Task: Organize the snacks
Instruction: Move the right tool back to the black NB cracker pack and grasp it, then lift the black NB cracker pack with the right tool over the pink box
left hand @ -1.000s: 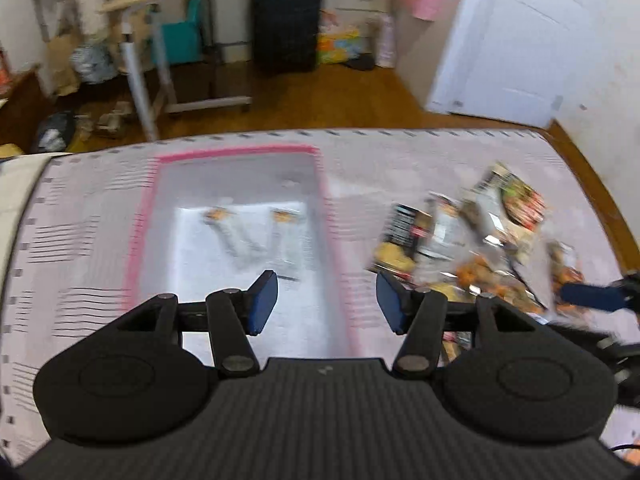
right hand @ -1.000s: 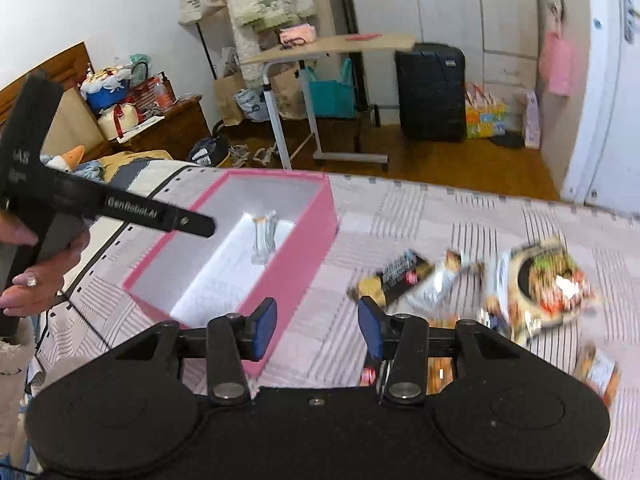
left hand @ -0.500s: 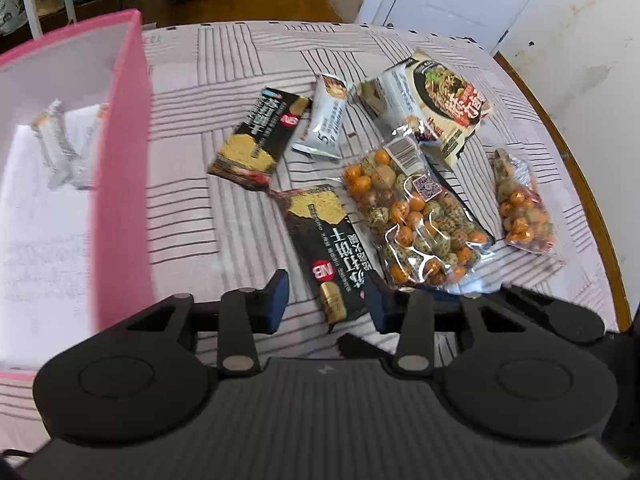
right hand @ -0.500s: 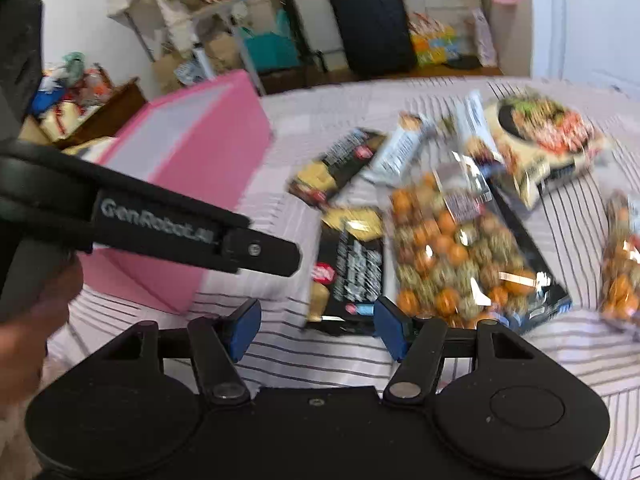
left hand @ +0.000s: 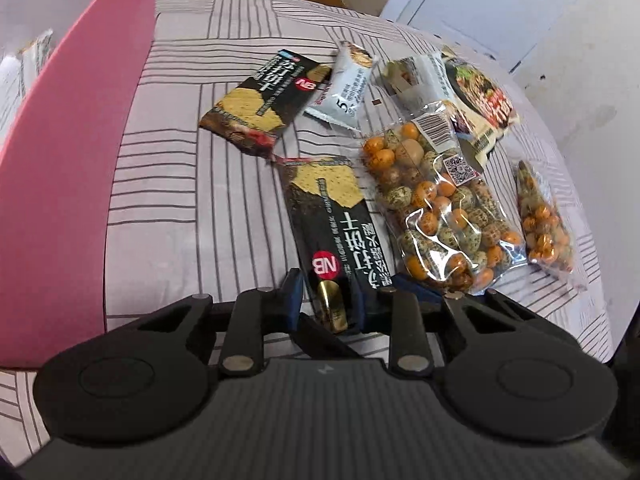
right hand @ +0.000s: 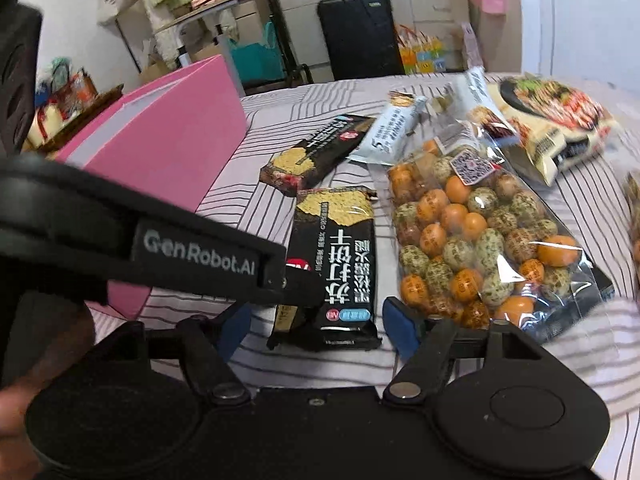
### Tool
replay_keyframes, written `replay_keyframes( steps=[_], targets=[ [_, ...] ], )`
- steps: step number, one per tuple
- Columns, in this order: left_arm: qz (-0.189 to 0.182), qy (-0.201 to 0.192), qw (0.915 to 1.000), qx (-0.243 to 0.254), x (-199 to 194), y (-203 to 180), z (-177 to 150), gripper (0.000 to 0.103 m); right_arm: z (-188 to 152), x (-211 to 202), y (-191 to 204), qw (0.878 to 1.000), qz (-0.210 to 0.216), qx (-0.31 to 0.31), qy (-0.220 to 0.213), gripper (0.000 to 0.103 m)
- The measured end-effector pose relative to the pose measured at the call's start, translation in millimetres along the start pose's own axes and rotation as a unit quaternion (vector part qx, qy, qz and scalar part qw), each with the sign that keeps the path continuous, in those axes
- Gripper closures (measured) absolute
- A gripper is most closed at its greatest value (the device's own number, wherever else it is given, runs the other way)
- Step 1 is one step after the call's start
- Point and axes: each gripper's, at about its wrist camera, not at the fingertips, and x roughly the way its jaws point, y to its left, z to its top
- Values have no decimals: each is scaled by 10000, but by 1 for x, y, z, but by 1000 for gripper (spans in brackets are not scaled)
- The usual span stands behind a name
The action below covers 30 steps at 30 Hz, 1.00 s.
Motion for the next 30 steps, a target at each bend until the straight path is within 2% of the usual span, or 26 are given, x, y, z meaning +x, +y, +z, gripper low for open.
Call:
replay_keyframes(
  steps=[2,6,9,15,21,25,27,30],
  targets=[
    [-85,53,9999,-87,1,5,0,79,-3,1,7,9996,-85,-249,-32,23],
    [-16,49,9999,-92,-3,6,-4,79,-5,-2,18,9986,-208,-474,-131,43],
    [-1,38,10000,-72,-5,3,-9,79,-6,-7,18,9988,-172,-455,-104,45],
    [-68,155,9998,-36,-8,1,-13,78,-14,-18,16,9984,-20,-560,-64,44],
    [-93,256,9994,192,-3,-1,-12,72,-10,-6,14,9982,116,-588,52,30],
    [-119,237,9992,284,-2,-3,-12,72,-13,-2,22,9969,-29,-783,-83,34],
    [58,121,9989,446,-7,-9,-14,72,-12,-4,27,9968,-99,-783,-82,41],
    [127,109,9982,582,-15,-16,-15,71,-9,-12,29,9978,-102,-655,-65,42]
  ],
)
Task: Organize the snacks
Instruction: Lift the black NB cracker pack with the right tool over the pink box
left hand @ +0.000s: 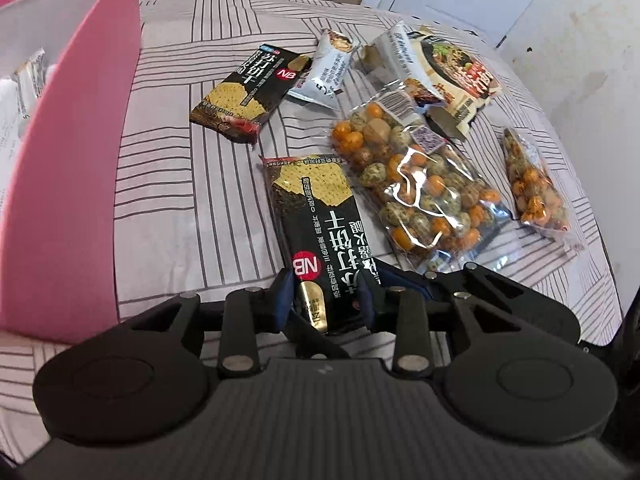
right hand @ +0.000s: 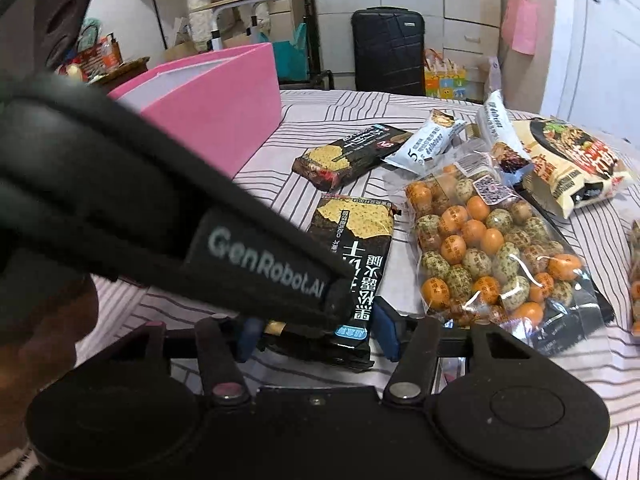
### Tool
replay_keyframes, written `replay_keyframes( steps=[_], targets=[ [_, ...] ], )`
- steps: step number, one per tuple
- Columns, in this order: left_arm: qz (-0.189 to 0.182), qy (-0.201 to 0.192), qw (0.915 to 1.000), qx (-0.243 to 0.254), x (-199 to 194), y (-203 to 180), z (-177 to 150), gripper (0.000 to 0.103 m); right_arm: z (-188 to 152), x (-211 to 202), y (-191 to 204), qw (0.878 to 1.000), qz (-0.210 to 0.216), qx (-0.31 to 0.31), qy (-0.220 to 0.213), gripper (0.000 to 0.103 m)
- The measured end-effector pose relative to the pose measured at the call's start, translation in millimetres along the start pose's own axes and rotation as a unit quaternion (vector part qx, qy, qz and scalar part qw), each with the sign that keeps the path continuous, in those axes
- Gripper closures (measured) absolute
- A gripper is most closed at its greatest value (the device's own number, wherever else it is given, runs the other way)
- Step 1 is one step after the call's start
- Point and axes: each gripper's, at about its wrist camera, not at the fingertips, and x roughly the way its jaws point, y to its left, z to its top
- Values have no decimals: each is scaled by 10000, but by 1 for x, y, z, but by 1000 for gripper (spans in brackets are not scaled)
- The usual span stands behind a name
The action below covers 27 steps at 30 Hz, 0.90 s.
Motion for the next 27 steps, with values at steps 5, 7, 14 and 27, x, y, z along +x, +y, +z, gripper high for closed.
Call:
replay_keyframes(
  steps=[5,7,14,27],
  targets=[
    [89,40,9998,151,-21,-12,-2,71,10,-19,3,9999,-47,-97,44,42],
    [84,57,9998,163,-31,-16,-3,70,14,-28,7,9998,-68,-144,90,43],
    [183,116,9995,215,-62,-32,-11,70,30,-58,11,9989,15,-144,436,43],
    [-4,-274,9995,154,-138,-31,-12,70,50,-113,39,9977,173,-654,97,43]
  ],
)
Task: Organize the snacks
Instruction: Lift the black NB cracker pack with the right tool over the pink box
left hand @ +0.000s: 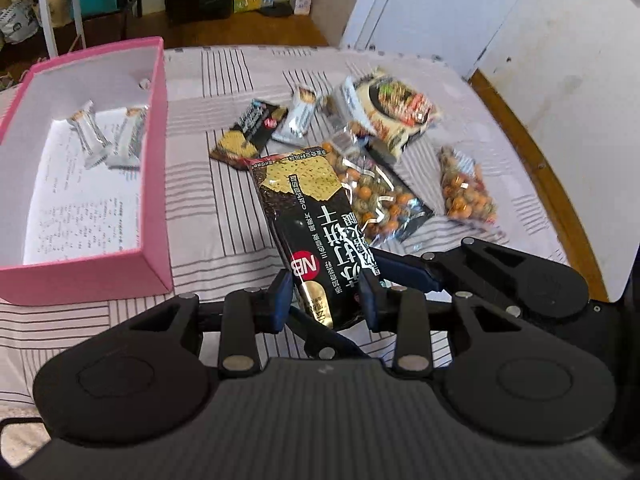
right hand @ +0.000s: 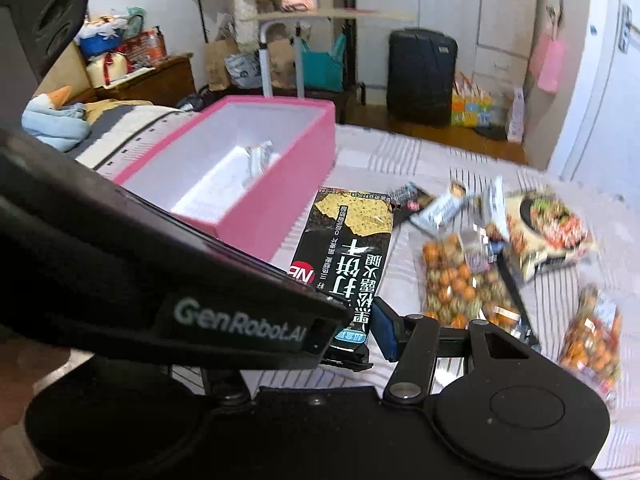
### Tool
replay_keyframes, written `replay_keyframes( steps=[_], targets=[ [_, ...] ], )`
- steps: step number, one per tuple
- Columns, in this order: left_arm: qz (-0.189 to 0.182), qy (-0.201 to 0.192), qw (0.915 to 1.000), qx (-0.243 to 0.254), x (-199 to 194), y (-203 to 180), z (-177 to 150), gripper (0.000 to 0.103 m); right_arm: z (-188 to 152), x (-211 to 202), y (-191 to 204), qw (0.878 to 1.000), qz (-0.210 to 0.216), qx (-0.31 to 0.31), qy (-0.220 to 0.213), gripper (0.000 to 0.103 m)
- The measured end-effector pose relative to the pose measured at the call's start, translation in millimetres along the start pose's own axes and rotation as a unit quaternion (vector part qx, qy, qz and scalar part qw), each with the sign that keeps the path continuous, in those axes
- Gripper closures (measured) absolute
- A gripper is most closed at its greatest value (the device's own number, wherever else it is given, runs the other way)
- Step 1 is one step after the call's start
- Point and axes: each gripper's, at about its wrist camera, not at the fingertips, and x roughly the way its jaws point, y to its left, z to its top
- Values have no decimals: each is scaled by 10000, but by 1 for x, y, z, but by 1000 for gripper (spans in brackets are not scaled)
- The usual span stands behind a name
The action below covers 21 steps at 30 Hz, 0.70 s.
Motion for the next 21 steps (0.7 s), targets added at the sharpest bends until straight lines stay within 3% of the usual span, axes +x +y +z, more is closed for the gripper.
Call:
replay_keyframes(
  steps=[9,15,21],
  targets=[
    [161,-357,9991,-153,-36,28,15,69,35,0,22,9980,194,-532,-264,44],
    [368,-566,9953,-698,-52,79,24,69,61,19,49,9927,518,-984,-467,44],
    [577,-510,9885,-1303,-38,135,34,68,88,66,65,9866,1060,-1220,-215,44]
  ],
)
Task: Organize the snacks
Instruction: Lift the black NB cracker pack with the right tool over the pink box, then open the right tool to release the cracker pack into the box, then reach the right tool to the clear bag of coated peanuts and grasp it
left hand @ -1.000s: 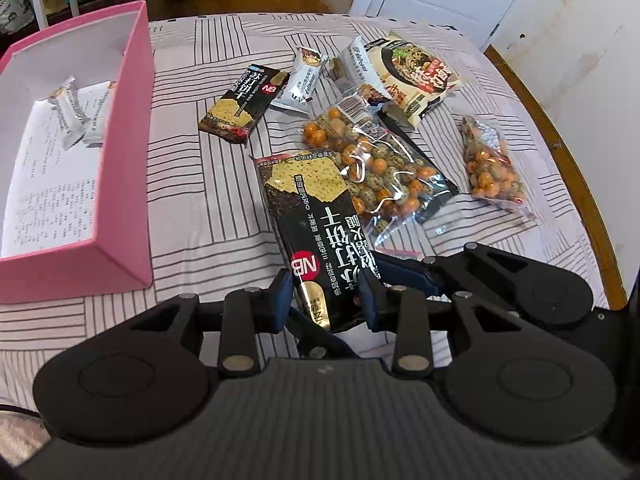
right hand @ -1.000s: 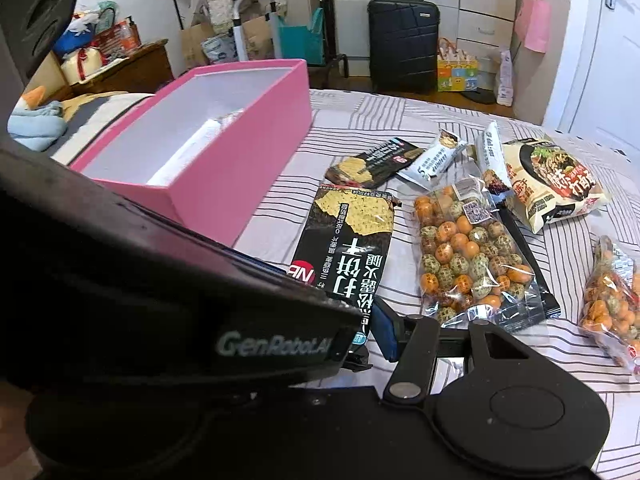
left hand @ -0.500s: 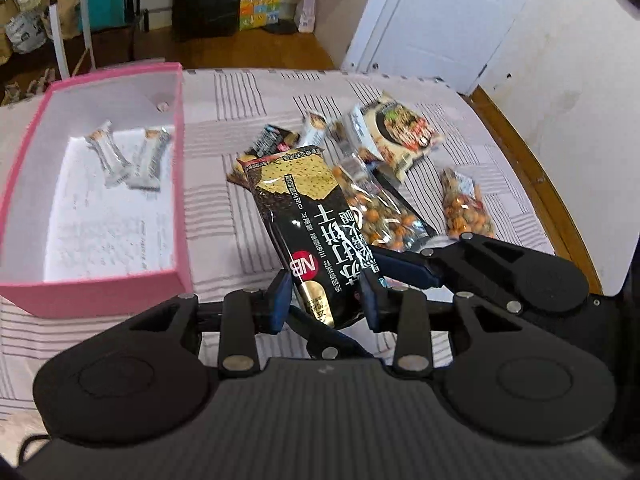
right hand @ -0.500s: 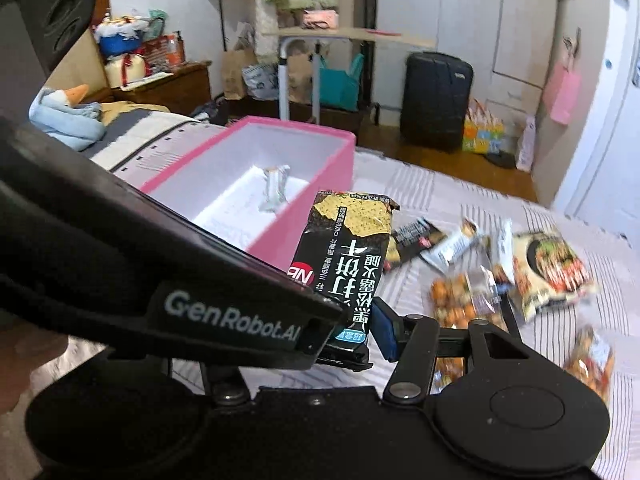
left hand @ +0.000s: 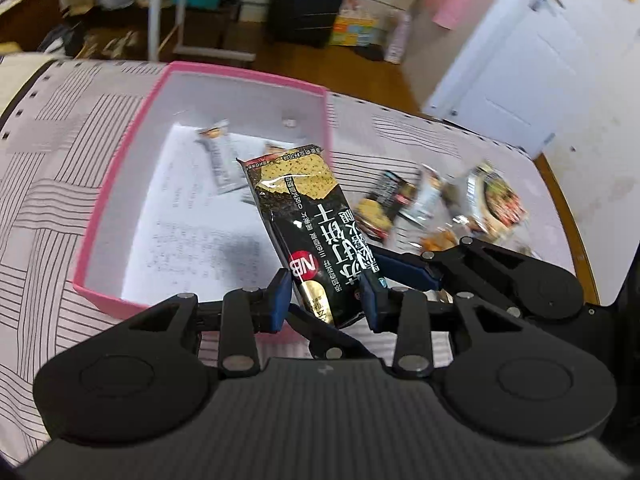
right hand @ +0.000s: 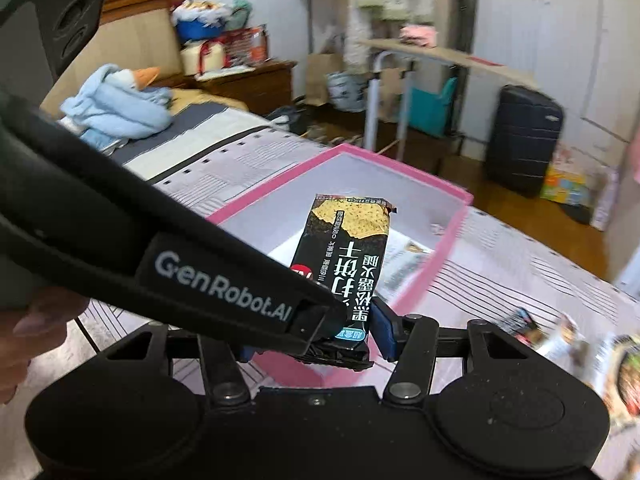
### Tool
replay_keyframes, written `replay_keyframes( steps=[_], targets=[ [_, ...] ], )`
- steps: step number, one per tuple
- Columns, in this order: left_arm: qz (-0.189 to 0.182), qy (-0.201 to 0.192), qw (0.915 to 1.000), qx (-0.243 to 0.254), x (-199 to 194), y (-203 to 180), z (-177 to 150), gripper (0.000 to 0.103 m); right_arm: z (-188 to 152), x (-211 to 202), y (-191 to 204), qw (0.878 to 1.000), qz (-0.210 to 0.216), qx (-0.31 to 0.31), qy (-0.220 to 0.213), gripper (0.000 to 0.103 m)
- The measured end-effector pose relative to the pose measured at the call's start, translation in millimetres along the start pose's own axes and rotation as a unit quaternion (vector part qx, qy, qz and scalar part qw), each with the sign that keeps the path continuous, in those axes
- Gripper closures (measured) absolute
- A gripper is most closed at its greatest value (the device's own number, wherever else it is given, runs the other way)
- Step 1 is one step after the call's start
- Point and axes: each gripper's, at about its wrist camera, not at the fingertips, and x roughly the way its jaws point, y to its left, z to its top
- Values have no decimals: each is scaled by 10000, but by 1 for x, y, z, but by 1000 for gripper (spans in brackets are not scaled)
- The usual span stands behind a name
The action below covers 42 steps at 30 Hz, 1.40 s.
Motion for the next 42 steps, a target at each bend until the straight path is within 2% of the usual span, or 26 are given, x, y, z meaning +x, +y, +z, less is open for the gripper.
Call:
replay_keyframes(
  steps=[4,8,17,20,23,29,34,38,42],
  targets=[
    [113,235,9989,-379,26,27,15,68,14,34,-4,9990,289,-18,339,44],
    [93,487,9959,-752,49,48,20,68,20,63,-6,9966,406,-25,715,44],
    [-265,748,9861,-1459,84,71,22,68,28,91,-2,9898,105,-292,1393,44],
    [-71,738,9867,-1444,88,70,21,67,28,84,-4,9925,72,-183,1210,46],
    [-191,800,9856,-1479,86,68,19,66,22,69,2,9942,-151,-298,1021,45],
    [11,401,9939,-1029,48,51,19,63,15,17,-14,9983,181,314,465,45],
    [-55,384,9973,-626,17,32,18,62,3,-38,-24,9982,297,512,54,45],
    [-195,359,9987,-316,-9,11,16,57,-13,-86,-38,9972,384,611,-188,44],
    [-383,237,9990,-58,-27,-14,11,52,-40,-117,-50,9963,88,744,-431,44]
  ],
)
